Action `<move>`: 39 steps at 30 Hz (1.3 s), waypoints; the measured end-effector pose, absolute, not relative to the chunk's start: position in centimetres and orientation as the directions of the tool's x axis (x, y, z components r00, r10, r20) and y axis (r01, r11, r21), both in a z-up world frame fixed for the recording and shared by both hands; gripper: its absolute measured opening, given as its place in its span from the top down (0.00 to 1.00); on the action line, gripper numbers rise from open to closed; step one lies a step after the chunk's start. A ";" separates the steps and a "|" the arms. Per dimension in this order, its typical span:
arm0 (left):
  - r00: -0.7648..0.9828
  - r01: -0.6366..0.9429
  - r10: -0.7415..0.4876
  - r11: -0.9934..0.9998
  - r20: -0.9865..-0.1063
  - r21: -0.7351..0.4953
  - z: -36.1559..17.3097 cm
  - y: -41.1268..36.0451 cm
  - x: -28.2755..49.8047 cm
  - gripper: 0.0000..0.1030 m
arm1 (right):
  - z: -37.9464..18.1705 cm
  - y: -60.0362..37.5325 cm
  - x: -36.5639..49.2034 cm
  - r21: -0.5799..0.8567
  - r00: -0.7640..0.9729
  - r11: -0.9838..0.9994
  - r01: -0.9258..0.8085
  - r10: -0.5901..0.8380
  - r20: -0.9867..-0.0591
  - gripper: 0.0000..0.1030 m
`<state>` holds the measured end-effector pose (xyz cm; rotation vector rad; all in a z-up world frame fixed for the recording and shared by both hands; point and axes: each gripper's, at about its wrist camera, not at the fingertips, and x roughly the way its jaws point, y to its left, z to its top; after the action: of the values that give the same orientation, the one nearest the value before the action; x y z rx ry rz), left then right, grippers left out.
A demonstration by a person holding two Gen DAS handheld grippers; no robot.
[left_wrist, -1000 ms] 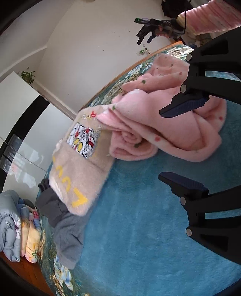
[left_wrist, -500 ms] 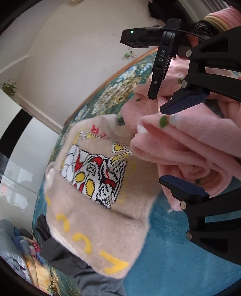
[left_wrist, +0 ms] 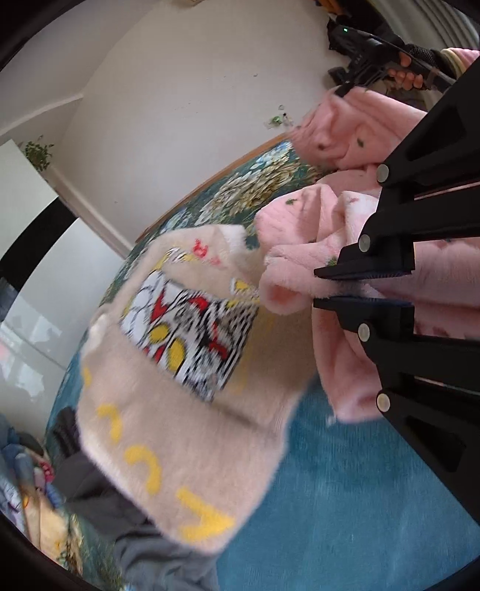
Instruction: Fold clothes
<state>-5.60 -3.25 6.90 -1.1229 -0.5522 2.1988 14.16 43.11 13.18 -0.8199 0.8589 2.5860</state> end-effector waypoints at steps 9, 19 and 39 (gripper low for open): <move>-0.747 -0.078 0.411 -0.835 -0.523 -0.545 13.5 -20.2 -2.9 0.95 | 12.5 46.2 16.4 0.527 -0.814 -0.727 -0.440 0.075 -0.576 0.96; -0.871 0.118 0.156 -0.853 -0.465 -0.508 14.9 -36.3 7.3 0.94 | 16.7 43.2 15.6 0.555 -0.921 -0.790 -0.260 0.029 -0.389 0.96; -0.916 0.034 0.201 -0.824 -0.348 -0.566 21.7 -35.7 1.5 0.95 | 19.8 44.3 9.8 0.613 -0.913 -0.755 -0.230 -0.051 -0.406 0.96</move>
<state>1.48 -35.74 21.71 -0.6120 -0.8971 2.8527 9.79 44.32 19.77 -0.6192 1.0550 2.7868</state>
